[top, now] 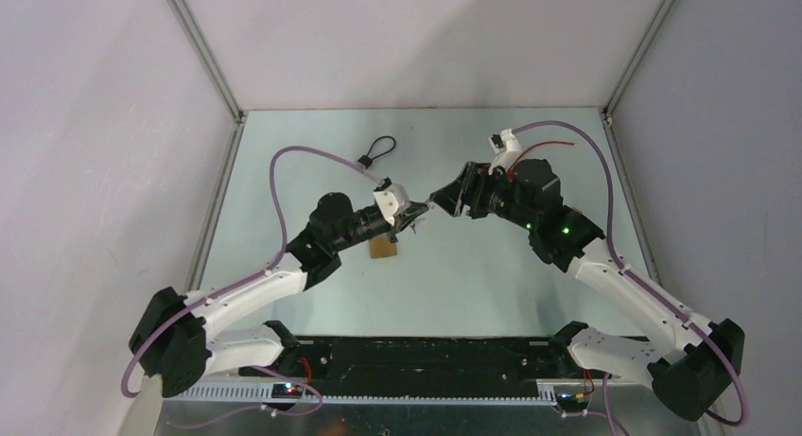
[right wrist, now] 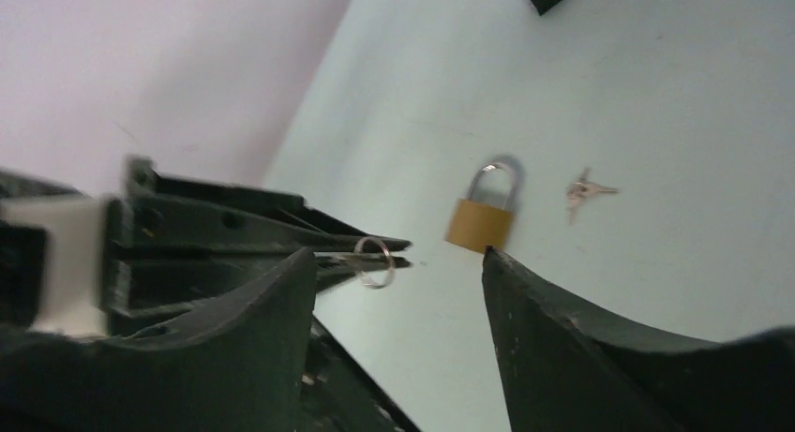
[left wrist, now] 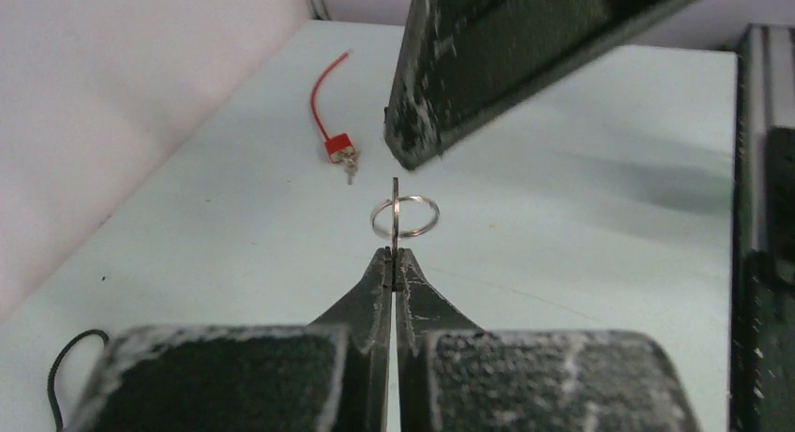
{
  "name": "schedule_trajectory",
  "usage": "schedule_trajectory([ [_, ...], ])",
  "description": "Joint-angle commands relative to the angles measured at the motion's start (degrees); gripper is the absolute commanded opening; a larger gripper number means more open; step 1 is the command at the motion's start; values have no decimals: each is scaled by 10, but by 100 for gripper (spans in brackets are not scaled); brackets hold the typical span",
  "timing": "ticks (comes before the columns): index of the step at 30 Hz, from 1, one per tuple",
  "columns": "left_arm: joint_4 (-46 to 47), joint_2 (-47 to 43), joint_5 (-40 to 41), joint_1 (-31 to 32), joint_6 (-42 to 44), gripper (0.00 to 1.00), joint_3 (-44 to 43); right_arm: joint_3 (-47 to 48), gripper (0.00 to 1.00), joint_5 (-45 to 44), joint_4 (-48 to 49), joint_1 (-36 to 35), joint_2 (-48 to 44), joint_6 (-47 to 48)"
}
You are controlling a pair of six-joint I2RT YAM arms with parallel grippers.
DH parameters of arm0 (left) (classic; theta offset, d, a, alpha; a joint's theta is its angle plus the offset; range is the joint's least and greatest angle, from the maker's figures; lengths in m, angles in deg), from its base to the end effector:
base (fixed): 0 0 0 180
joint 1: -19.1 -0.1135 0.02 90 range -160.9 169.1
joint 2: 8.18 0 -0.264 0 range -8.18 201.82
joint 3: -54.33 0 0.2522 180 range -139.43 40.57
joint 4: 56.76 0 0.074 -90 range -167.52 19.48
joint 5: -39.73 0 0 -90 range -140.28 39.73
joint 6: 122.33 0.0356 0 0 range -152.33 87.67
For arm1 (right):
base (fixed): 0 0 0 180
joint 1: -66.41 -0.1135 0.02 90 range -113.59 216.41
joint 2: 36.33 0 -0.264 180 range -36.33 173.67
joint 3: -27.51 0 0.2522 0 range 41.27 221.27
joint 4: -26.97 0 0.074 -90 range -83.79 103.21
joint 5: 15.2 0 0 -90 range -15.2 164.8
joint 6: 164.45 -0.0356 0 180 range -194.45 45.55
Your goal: Unlock with the key
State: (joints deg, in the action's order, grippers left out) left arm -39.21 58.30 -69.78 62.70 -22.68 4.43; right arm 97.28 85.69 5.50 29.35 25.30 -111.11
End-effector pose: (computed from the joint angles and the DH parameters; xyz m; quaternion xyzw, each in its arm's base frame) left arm 0.1829 -0.1906 0.2854 0.4177 0.5635 -0.3188 0.6375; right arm 0.1956 0.1562 0.3564 -0.0616 0.7806 0.4299 0.4494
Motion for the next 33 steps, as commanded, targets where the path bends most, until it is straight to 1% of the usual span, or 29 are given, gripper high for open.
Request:
schedule_trajectory([
  [1,-273,-31,-83,-3,57,0,-100,40,71,47,-79,2,-28,228],
  [2,-351,-29,-91,-3,70,0,-114,42,71,58,-93,1,-35,278],
  [3,-385,-24,-109,-3,75,0,-144,42,71,66,-98,-1,-40,319],
  [4,-448,-20,-116,-3,82,0,-157,42,71,81,-106,-2,-43,337],
  [5,-478,-13,-129,-4,84,0,-183,43,71,88,-109,-6,-44,369],
  [6,-528,-10,-136,-4,88,0,-194,43,71,101,-114,-10,-45,384],
  [9,-603,2,-164,-3,90,0,-240,42,67,132,-118,-31,-42,441],
  [12,-674,14,-169,-3,86,0,-275,42,63,161,-110,-51,-33,465],
  [16,-712,18,-171,-3,78,0,-297,29,62,183,-69,-73,-22,462],
  [23,-718,1,-172,-3,72,0,-301,16,61,201,-26,-92,3,448],
  [33,-718,-16,-186,-3,72,0,-301,-16,54,224,23,-98,28,424],
])
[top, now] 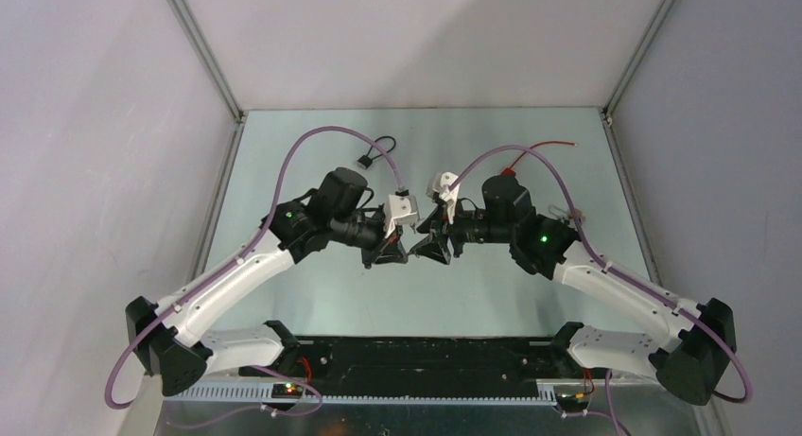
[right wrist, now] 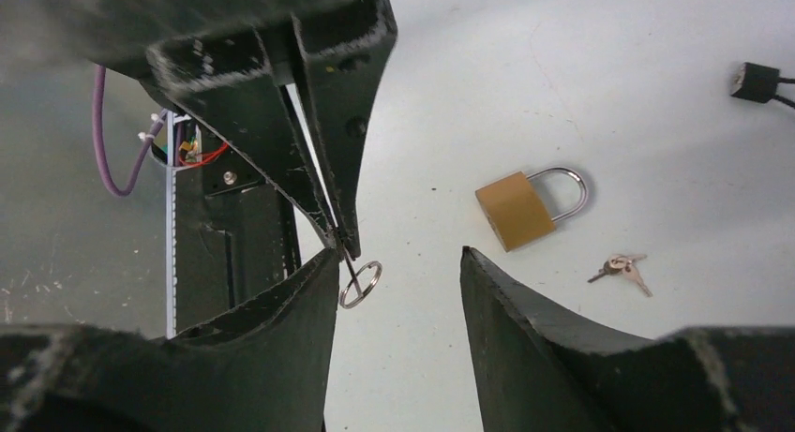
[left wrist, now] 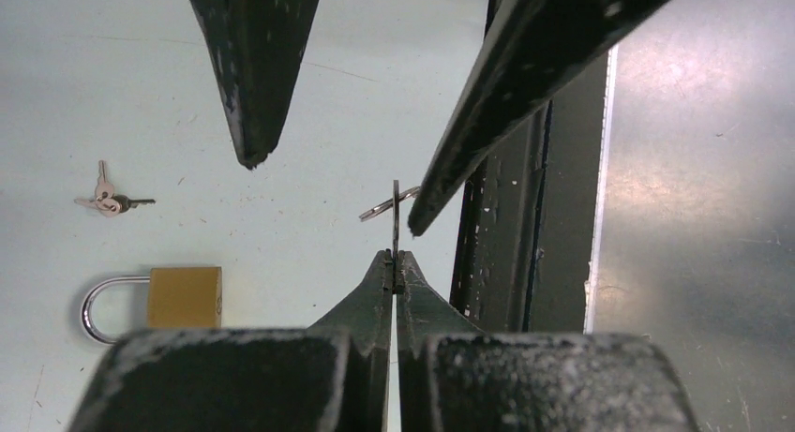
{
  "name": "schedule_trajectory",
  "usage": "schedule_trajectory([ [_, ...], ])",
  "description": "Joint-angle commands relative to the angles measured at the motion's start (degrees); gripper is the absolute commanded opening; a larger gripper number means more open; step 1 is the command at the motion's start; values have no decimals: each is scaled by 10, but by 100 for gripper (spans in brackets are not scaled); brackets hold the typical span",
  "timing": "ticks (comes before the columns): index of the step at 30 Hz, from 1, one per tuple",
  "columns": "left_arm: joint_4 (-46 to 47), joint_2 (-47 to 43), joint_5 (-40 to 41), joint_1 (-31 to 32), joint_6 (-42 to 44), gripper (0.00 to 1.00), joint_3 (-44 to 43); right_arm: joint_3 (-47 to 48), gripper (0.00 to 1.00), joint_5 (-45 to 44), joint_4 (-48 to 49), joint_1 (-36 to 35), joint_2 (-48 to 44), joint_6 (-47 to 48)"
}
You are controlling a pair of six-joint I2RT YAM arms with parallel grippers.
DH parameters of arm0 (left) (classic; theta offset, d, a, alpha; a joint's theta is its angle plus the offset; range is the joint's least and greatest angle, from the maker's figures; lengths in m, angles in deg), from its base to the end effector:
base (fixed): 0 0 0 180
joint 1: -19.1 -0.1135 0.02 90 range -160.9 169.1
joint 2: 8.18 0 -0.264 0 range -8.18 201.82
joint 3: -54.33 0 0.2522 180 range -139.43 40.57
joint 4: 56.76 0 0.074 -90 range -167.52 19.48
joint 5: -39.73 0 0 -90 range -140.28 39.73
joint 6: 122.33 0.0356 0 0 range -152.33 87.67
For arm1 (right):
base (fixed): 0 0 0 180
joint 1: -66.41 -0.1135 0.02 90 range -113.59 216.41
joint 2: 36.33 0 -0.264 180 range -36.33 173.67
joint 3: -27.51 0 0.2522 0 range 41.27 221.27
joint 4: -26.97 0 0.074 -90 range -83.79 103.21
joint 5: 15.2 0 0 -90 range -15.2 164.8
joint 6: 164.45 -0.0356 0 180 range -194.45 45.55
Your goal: Unlock with the key
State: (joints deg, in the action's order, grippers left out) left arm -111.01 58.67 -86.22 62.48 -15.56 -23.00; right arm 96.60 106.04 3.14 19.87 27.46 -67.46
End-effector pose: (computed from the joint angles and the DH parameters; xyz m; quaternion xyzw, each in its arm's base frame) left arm 0.1590 -0.1790 0.3310 0.5432 0.6963 -0.3621 0.2981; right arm 0.1610 0.1967 0.3405 -0.4925 0.6272 0.3960 0.4554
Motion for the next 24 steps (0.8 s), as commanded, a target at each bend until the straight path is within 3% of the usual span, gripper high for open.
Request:
schedule_trajectory([
  [1,0,-21,-22,-1,1,0,-26,-11,53,25,48,-3,8,-15],
  [7,0,-26,-30,-1,7,0,-25,-20,45,56,47,3,20,-19],
  [13,0,-28,-40,-2,10,0,-27,-24,28,78,53,12,21,-23],
  [15,-1,-28,-39,-3,10,1,-28,-28,15,88,61,17,17,-28],
  [16,-1,-28,-38,-4,11,3,-28,-31,4,95,64,20,14,-34],
  [17,0,-29,-37,-5,11,4,-29,-32,1,98,70,23,12,-36],
  [21,0,-34,-31,-13,10,16,-31,-42,0,113,103,35,5,-64],
  [22,-1,-35,-30,-16,7,27,-32,-50,0,114,125,39,3,-74],
  [24,0,-40,-26,-24,0,36,-37,-64,0,108,164,45,-2,-113],
])
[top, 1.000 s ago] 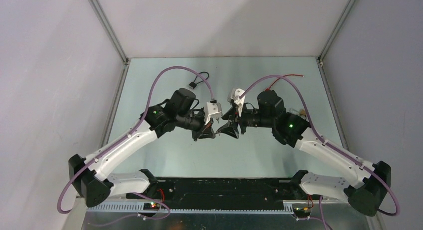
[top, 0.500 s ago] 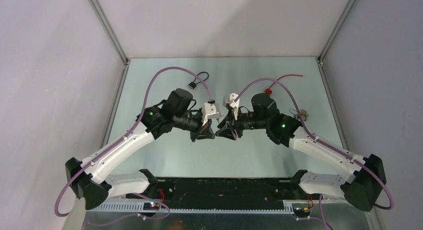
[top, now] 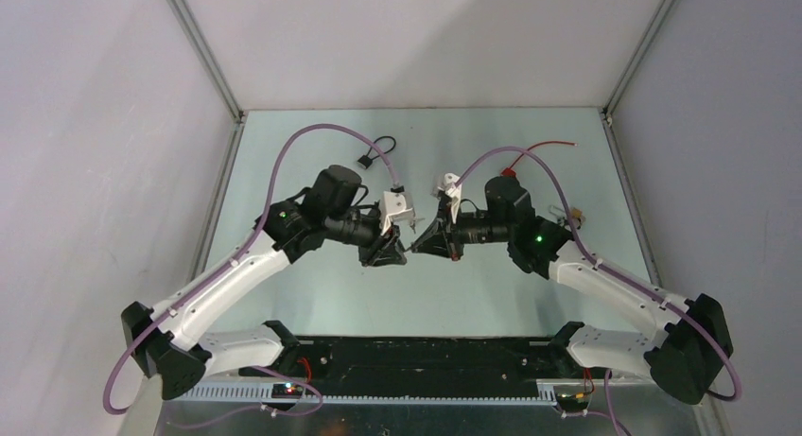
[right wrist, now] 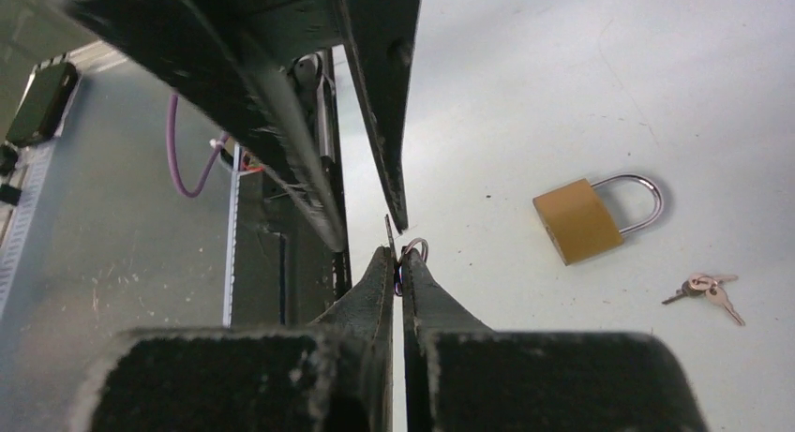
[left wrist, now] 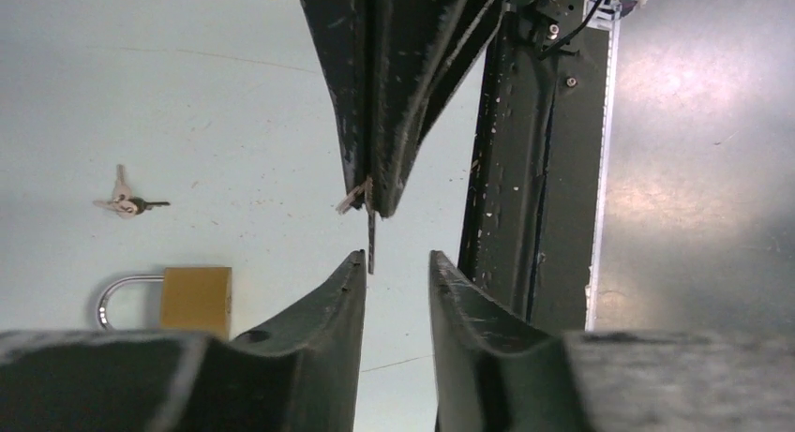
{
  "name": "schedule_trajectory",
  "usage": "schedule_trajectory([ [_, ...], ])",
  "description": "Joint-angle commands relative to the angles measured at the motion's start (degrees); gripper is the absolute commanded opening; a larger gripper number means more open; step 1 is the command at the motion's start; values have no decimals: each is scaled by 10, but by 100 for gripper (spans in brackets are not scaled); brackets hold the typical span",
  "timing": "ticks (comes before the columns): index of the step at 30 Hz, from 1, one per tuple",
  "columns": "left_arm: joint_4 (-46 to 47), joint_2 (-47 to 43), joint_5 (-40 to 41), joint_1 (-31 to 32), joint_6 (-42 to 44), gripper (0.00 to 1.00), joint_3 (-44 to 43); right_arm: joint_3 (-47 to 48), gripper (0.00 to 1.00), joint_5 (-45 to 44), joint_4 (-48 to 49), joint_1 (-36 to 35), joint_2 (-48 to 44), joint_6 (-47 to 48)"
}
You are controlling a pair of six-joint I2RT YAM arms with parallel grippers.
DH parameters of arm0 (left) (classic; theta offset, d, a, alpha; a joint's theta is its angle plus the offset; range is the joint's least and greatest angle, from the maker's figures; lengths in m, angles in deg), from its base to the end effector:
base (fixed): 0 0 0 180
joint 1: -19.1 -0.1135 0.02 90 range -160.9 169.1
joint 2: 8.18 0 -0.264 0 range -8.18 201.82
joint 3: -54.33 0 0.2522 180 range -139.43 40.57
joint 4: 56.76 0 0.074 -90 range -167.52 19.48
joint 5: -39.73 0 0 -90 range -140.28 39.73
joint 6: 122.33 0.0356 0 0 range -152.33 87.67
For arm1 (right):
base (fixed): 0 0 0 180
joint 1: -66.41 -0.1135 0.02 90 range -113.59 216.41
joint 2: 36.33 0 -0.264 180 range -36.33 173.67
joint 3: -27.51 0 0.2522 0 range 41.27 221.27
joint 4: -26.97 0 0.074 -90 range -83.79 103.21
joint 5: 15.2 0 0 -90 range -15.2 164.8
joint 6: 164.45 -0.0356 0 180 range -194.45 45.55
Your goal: Unlock with the key
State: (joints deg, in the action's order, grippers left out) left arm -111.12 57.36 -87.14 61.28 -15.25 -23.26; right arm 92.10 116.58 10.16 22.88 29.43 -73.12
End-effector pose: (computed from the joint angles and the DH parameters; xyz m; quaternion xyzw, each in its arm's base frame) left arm 0.1584 -0.1724 0.3375 0.5401 0.6910 -0.3657 0.3115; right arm 0.1717 0.1959 0.3180 -0.4821 0.6186 0.4668 0.4086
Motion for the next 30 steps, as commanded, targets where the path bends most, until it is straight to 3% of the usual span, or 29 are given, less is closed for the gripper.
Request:
schedule_trajectory([
  [1,2,-31,-15,-20,-4,41,-38,-25,0,-2,108,17,-26,-83],
  [5,56,-62,14,-60,-59,46,-26,-59,0,-62,205,22,-42,-174],
  [7,118,-89,36,-91,-127,49,1,-78,0,-107,260,21,-50,-226],
  [11,313,-148,80,-135,-329,60,93,-115,0,-211,361,17,-58,-326],
  [14,502,-187,123,-140,-494,65,168,-126,0,-263,414,5,-53,-375],
  [16,578,-197,151,-140,-570,68,213,-127,0,-296,437,-4,-46,-409],
  [23,731,-201,194,-139,-730,68,294,-126,0,-389,493,-36,-18,-500],
  [30,798,-195,208,-130,-785,60,328,-121,0,-387,513,-41,4,-509],
])
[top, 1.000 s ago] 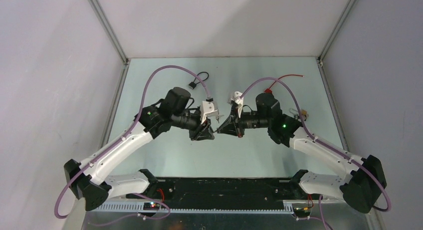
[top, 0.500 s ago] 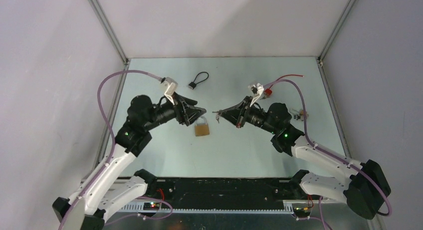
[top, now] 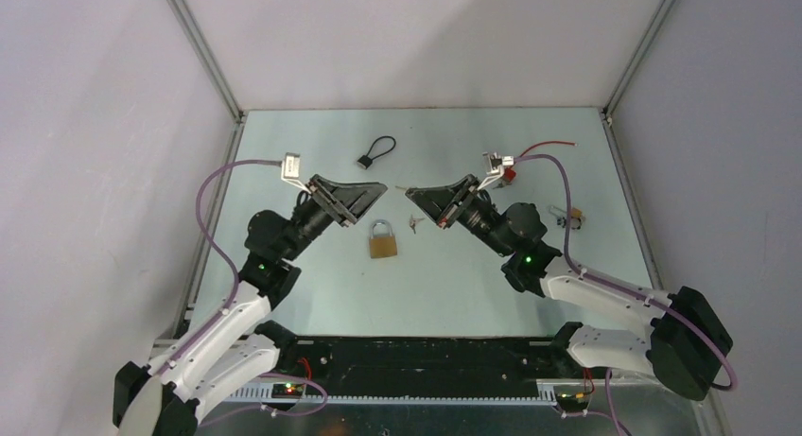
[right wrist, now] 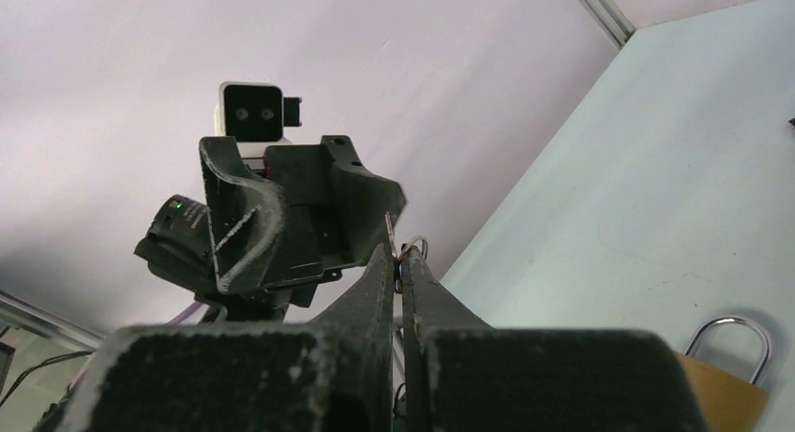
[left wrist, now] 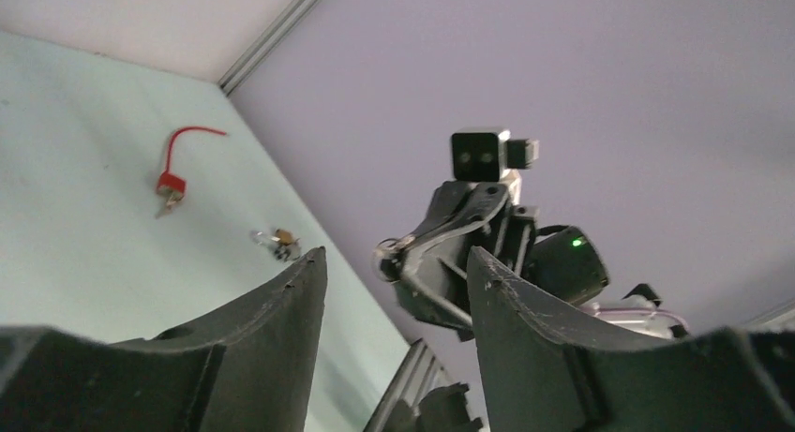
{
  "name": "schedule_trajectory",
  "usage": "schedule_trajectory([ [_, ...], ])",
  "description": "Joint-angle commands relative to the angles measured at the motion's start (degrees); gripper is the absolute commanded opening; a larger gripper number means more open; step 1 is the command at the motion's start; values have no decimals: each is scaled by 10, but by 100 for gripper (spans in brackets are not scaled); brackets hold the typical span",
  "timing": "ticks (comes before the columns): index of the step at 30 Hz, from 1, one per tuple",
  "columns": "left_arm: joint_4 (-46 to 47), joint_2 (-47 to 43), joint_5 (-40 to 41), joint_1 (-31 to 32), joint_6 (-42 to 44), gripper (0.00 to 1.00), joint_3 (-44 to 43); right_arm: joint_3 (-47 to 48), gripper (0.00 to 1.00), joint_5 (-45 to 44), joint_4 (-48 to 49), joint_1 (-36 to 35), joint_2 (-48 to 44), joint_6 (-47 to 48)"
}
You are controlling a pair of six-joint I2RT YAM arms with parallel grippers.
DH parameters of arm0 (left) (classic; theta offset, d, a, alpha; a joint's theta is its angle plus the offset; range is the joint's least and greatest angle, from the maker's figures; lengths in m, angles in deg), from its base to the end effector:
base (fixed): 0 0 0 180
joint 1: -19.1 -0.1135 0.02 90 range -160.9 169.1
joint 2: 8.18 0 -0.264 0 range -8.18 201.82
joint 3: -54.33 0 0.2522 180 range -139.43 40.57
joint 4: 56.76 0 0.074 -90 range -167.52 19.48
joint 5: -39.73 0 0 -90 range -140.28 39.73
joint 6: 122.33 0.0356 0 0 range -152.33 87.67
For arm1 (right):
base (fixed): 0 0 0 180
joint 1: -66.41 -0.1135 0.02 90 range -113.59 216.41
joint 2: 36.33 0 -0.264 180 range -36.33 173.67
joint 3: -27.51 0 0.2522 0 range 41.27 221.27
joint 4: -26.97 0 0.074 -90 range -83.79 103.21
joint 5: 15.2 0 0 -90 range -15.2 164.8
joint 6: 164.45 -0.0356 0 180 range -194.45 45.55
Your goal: Unlock with the key
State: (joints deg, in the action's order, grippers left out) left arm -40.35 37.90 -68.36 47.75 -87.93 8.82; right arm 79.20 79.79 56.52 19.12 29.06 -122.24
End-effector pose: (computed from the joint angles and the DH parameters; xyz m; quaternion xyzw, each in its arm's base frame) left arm 0.1639 -0.1021 0.3306 -0.0168 0.6083 -0.5988 0.5208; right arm 0.1743 0.1934 0.3237 -0.0321 0.6024 0.6058 0.5187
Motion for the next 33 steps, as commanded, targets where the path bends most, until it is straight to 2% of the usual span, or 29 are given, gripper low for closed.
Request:
schedule_trajectory([
  [1,96,2,20,7,-60,60,7,8,0,-16,54,-4,11,-18],
  [16,118,43,33,29,-104,56,5,8,0,43,127,-7,42,-6],
  [25,137,53,36,43,-106,36,0,8,0,48,147,-9,62,-17],
  [33,153,60,37,48,-111,30,2,9,0,49,156,-13,69,-22],
])
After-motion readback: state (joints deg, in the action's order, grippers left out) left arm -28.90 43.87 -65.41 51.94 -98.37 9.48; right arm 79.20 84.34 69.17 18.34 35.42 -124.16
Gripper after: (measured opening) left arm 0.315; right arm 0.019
